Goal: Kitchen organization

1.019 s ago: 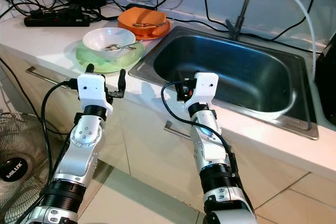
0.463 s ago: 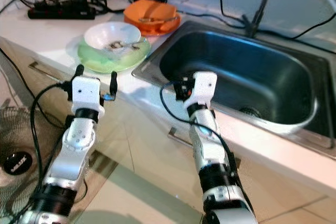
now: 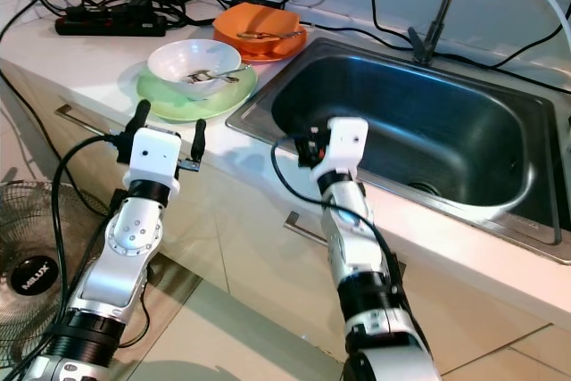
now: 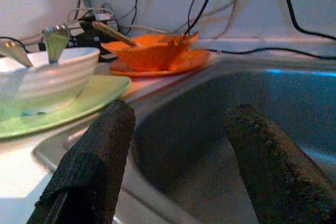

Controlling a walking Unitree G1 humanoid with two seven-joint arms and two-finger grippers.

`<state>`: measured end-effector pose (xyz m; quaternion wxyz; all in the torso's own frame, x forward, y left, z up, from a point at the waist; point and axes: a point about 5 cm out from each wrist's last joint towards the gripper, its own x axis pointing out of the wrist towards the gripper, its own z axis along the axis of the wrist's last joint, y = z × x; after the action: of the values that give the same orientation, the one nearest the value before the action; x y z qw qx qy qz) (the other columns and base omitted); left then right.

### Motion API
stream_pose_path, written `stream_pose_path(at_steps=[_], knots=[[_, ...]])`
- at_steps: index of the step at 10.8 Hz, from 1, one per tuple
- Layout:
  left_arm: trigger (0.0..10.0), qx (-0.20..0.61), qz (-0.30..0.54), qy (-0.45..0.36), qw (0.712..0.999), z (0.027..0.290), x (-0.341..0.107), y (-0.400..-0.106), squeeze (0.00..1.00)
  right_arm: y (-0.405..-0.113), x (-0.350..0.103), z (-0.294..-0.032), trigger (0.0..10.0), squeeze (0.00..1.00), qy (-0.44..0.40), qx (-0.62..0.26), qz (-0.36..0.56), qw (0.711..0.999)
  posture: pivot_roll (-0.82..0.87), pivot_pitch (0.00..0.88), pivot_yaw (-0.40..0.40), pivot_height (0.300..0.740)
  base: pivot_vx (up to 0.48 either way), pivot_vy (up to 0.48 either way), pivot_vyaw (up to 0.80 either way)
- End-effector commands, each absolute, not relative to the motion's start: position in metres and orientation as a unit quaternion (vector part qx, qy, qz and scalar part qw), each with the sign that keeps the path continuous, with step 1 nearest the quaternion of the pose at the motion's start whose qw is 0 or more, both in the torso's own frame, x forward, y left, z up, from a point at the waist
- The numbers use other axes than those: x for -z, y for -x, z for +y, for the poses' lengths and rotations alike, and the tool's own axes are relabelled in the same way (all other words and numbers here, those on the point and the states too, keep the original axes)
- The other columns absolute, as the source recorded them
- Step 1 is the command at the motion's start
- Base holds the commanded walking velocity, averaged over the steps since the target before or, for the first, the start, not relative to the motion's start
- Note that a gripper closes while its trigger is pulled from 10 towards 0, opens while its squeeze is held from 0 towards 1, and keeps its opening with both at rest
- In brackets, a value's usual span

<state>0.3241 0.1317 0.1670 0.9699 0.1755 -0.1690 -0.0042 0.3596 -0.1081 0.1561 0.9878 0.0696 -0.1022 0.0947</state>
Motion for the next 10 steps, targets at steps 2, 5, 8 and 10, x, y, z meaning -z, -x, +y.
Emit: stream_pose_path(at_steps=[2,5,8,10], knots=[[10.0,0.017,-0.179,-0.181,0.967,0.129,-0.174,-0.327,0.00,-0.364,-0.166,-0.112,10.0,0.00,-0.060,-0.095,-0.116,0.987,0.22,0.049,-0.039,0.740,0.000,0.000,0.00],[10.0,0.037,-0.188,-0.204,0.960,0.125,-0.180,-0.327,0.00,-0.368,-0.174,-0.117,10.0,0.00,-0.045,-0.094,-0.126,0.987,0.22,0.044,-0.036,0.740,0.000,0.000,0.00],[10.0,0.042,-0.212,-0.276,0.937,0.125,-0.196,-0.337,0.00,-0.366,-0.169,-0.114,10.0,0.00,-0.047,-0.093,-0.122,0.987,0.22,0.023,-0.026,0.740,0.000,0.000,0.00],[10.0,0.043,-0.204,-0.299,0.931,0.123,-0.198,-0.344,0.00,-0.364,-0.165,-0.112,10.0,0.00,-0.051,-0.093,-0.118,0.987,0.22,0.009,-0.021,0.740,0.000,0.000,0.00]])
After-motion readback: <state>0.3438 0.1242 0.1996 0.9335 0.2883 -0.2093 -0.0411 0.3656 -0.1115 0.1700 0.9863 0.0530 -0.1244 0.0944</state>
